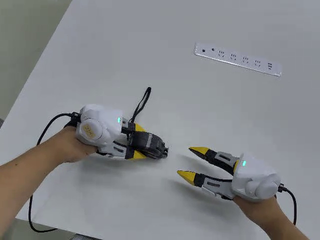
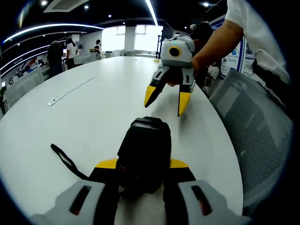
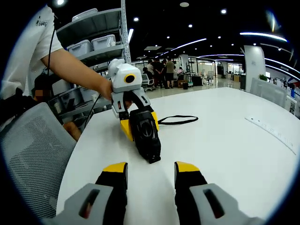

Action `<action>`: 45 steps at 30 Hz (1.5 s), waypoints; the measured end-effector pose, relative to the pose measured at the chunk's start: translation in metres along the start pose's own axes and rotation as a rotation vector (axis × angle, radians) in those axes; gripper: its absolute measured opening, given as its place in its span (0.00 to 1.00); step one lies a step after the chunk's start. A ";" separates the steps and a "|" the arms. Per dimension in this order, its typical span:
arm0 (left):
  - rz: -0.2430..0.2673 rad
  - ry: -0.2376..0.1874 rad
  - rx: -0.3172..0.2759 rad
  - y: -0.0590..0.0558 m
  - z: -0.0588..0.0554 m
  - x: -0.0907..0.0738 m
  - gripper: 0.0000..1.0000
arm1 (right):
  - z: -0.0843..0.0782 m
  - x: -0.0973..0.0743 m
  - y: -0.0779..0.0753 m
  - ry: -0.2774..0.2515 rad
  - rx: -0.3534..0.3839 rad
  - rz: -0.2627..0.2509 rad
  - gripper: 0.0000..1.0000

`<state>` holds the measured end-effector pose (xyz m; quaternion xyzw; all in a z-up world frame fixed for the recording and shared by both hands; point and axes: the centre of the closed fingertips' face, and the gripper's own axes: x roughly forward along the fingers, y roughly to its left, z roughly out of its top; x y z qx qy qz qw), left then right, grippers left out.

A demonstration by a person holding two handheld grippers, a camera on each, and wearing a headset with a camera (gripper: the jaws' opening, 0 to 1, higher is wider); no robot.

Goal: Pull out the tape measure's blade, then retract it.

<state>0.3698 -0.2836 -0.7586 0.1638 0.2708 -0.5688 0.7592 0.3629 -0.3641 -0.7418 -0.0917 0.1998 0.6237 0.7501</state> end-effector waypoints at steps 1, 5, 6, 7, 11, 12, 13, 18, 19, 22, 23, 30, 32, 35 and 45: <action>0.001 -0.001 -0.005 0.000 0.000 0.000 0.32 | 0.000 0.003 0.000 -0.001 -0.005 0.005 0.39; -0.002 0.000 -0.005 0.000 0.000 0.000 0.32 | 0.003 0.011 0.000 -0.006 -0.016 0.023 0.38; -0.002 0.001 -0.004 0.000 0.000 0.000 0.32 | 0.004 0.014 0.000 -0.011 -0.019 0.027 0.37; -0.003 0.002 -0.004 0.000 0.000 0.000 0.32 | 0.004 0.016 0.000 -0.012 -0.023 0.030 0.37; -0.003 0.013 -0.001 0.001 0.000 -0.001 0.32 | 0.002 0.025 0.002 -0.009 -0.029 0.054 0.36; -0.003 0.014 -0.001 0.001 0.000 -0.001 0.32 | 0.001 0.026 0.002 -0.007 -0.033 0.059 0.36; -0.004 0.016 -0.002 0.001 0.000 -0.001 0.32 | 0.000 0.028 0.003 -0.005 -0.037 0.066 0.36; -0.008 0.020 -0.003 0.003 -0.001 0.000 0.32 | -0.002 0.033 0.002 -0.006 -0.042 0.085 0.35; -0.008 0.022 -0.002 0.004 -0.001 0.001 0.32 | -0.003 0.034 0.002 -0.004 -0.047 0.088 0.35; -0.012 0.030 0.003 0.004 -0.002 0.001 0.32 | -0.004 0.037 0.000 -0.002 -0.052 0.097 0.34; -0.013 0.031 0.004 0.005 -0.002 0.001 0.32 | -0.004 0.039 -0.001 -0.002 -0.053 0.101 0.34; -0.018 0.039 0.006 0.005 -0.002 0.002 0.32 | -0.009 0.044 -0.003 0.013 -0.062 0.121 0.28; -0.021 0.047 0.011 0.005 -0.002 0.002 0.32 | -0.010 0.046 -0.004 0.013 -0.061 0.126 0.27; -0.023 0.049 0.012 0.005 -0.003 0.002 0.32 | -0.011 0.049 -0.004 0.017 -0.072 0.132 0.26; -0.026 0.047 0.012 0.005 -0.004 0.002 0.32 | -0.014 0.053 -0.006 0.023 -0.095 0.139 0.19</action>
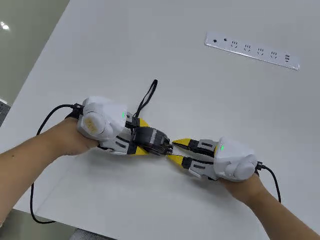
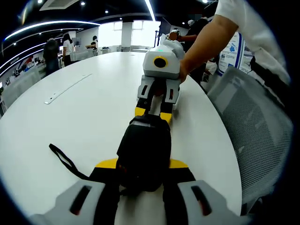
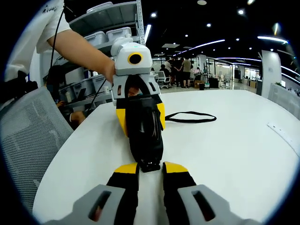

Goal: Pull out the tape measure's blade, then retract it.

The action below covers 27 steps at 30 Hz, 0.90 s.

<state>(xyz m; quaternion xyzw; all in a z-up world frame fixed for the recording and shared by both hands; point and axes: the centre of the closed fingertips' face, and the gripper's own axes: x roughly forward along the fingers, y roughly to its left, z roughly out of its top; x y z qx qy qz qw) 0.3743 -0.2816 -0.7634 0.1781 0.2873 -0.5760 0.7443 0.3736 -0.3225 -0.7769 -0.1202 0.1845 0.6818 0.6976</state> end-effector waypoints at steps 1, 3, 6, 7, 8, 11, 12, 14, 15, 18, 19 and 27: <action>0.001 -0.002 0.000 0.000 0.000 0.000 0.32 | 0.000 0.000 0.000 0.002 -0.008 0.001 0.19; 0.001 -0.002 -0.001 0.000 0.000 0.000 0.32 | -0.001 0.000 0.000 0.006 -0.013 0.001 0.17; -0.001 -0.002 0.000 0.000 0.001 0.000 0.32 | 0.001 0.001 0.000 0.002 -0.026 0.004 0.16; -0.001 -0.003 -0.002 0.000 0.001 0.000 0.32 | 0.001 0.001 0.000 0.002 -0.030 0.004 0.17; -0.001 -0.004 -0.002 -0.001 0.001 0.000 0.32 | 0.001 0.001 0.000 0.000 -0.034 0.004 0.16; 0.000 -0.004 -0.002 -0.001 0.002 0.000 0.32 | 0.001 0.001 0.001 -0.001 -0.043 0.005 0.15; 0.000 -0.005 -0.001 -0.001 0.002 0.000 0.32 | 0.001 0.001 0.001 -0.002 -0.044 0.006 0.15; 0.001 -0.004 0.001 -0.002 0.002 0.000 0.32 | 0.001 0.002 0.001 -0.005 -0.047 0.008 0.15; 0.000 -0.003 0.002 -0.002 0.003 0.000 0.32 | 0.000 0.001 0.001 -0.006 -0.049 0.009 0.14; 0.001 -0.003 -0.001 -0.003 0.003 0.000 0.32 | 0.000 0.001 0.002 -0.009 -0.047 0.011 0.14; 0.002 -0.003 0.000 -0.003 0.003 0.000 0.32 | 0.000 0.001 0.002 -0.010 -0.046 0.012 0.14; 0.011 -0.002 0.002 -0.004 0.002 -0.001 0.31 | -0.001 0.001 0.002 -0.021 -0.006 -0.010 0.13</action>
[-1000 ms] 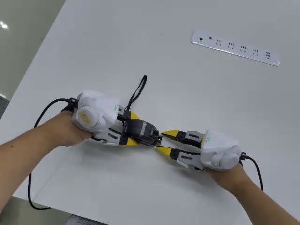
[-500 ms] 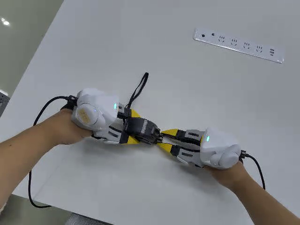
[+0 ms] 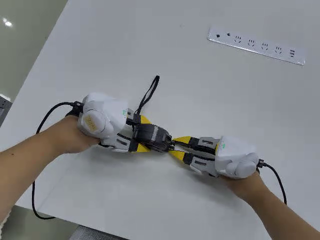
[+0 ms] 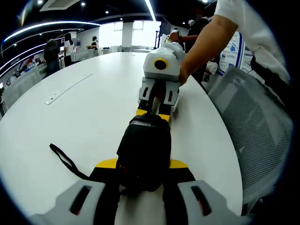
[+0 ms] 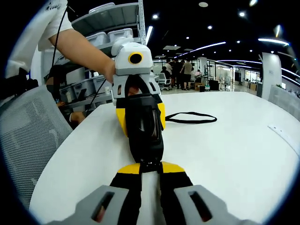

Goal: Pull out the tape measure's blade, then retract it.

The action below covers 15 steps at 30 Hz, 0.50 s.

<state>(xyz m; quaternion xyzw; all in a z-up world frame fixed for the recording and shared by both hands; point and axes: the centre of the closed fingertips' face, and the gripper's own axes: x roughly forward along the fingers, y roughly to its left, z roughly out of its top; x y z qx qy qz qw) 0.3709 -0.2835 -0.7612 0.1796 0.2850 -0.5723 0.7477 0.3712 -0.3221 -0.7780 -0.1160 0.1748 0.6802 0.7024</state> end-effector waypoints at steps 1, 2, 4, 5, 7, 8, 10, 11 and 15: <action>-0.001 -0.001 -0.002 0.000 0.000 0.000 0.31 | 0.000 0.000 0.000 -0.003 0.018 -0.006 0.13; -0.002 -0.002 -0.003 0.000 0.000 0.000 0.31 | 0.000 0.000 0.000 -0.004 0.017 -0.009 0.13; -0.003 0.000 0.000 0.000 0.000 0.000 0.31 | 0.000 -0.001 0.000 -0.005 0.018 -0.015 0.12; -0.002 0.000 -0.001 0.000 0.000 0.000 0.31 | 0.000 -0.001 0.000 -0.005 0.015 -0.016 0.12; -0.001 0.001 0.001 0.000 0.000 0.000 0.31 | 0.000 -0.001 -0.001 -0.003 0.011 -0.020 0.12; -0.001 0.001 0.000 0.000 0.000 0.000 0.31 | 0.000 0.000 0.000 -0.003 0.016 -0.019 0.11; -0.001 0.001 0.001 0.000 0.000 -0.001 0.31 | 0.000 0.000 0.000 -0.003 0.014 -0.018 0.11; -0.002 0.001 0.002 0.000 0.000 -0.001 0.31 | 0.000 0.000 0.000 -0.001 0.011 -0.017 0.11; -0.008 0.004 0.010 0.000 0.000 -0.001 0.31 | 0.000 0.000 0.000 -0.001 0.012 -0.010 0.10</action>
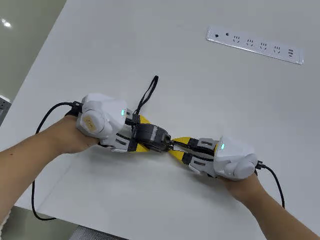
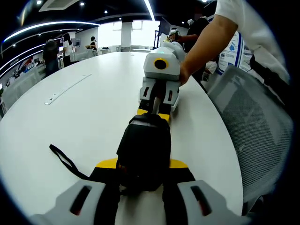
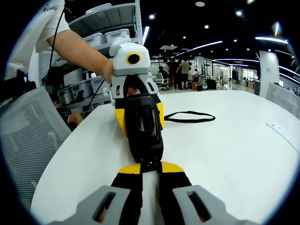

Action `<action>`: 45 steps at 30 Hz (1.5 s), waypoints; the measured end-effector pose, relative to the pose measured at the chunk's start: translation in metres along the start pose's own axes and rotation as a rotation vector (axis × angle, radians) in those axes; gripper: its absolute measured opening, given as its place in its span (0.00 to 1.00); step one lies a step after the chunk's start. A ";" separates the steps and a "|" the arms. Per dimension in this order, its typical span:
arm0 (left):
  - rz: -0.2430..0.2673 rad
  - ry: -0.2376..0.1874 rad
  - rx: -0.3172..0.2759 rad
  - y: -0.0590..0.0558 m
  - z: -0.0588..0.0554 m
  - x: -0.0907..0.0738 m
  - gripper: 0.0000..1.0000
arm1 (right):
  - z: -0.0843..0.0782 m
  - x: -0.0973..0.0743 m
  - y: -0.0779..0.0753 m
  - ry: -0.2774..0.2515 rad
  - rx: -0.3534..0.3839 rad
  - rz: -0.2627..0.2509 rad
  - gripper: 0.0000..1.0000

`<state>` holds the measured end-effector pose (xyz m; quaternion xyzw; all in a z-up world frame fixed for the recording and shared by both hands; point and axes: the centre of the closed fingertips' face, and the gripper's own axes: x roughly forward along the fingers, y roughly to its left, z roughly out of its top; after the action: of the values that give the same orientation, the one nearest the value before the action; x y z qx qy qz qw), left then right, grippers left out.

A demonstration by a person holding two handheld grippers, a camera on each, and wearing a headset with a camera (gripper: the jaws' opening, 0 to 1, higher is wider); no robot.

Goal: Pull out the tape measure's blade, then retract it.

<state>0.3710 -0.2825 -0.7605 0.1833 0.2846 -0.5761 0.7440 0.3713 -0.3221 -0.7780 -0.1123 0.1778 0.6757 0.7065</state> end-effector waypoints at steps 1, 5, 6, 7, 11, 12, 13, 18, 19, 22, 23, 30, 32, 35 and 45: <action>-0.004 -0.002 0.002 0.000 0.000 0.000 0.31 | -0.001 0.000 0.000 0.002 0.015 0.000 0.10; -0.007 0.000 0.004 0.000 0.000 -0.001 0.31 | 0.000 0.000 0.001 -0.002 0.021 -0.006 0.10; -0.009 -0.001 0.005 0.000 0.000 -0.001 0.31 | 0.000 0.000 0.001 -0.003 0.024 -0.007 0.10; -0.010 -0.002 0.007 0.000 0.000 -0.001 0.31 | 0.000 0.000 0.001 -0.003 0.026 -0.009 0.10; -0.013 -0.007 0.000 0.001 0.000 -0.001 0.31 | 0.000 0.000 0.001 -0.005 0.019 -0.008 0.10; -0.014 -0.007 0.003 0.000 0.000 -0.001 0.31 | 0.000 0.000 0.001 -0.006 0.019 -0.009 0.10; -0.014 -0.008 0.003 0.000 0.000 -0.001 0.31 | 0.000 0.001 0.000 -0.007 0.022 -0.009 0.10; -0.014 -0.007 0.002 0.000 0.001 -0.001 0.31 | 0.000 0.000 0.001 -0.007 0.022 -0.008 0.10; -0.013 -0.006 0.003 0.000 0.001 -0.001 0.31 | 0.000 0.000 0.001 -0.007 0.017 -0.007 0.10; -0.013 -0.004 0.004 -0.001 0.001 -0.001 0.31 | -0.001 -0.002 0.001 -0.008 0.021 -0.008 0.10; -0.013 -0.004 0.003 -0.001 0.001 -0.001 0.31 | -0.001 -0.002 0.001 -0.009 0.022 -0.008 0.10; -0.015 -0.007 0.003 -0.001 0.001 -0.001 0.31 | -0.004 -0.009 0.002 -0.012 0.031 -0.015 0.10; -0.013 -0.007 0.003 -0.002 0.000 -0.001 0.31 | -0.004 -0.012 0.002 -0.014 0.035 -0.018 0.10; -0.015 -0.009 0.004 -0.002 0.000 -0.001 0.31 | -0.006 -0.014 0.003 -0.015 0.039 -0.019 0.10; -0.013 -0.011 0.003 -0.001 -0.001 -0.001 0.31 | -0.010 -0.024 0.000 -0.011 0.044 -0.018 0.09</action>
<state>0.3693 -0.2819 -0.7606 0.1795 0.2807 -0.5826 0.7414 0.3696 -0.3479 -0.7770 -0.0944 0.1879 0.6658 0.7159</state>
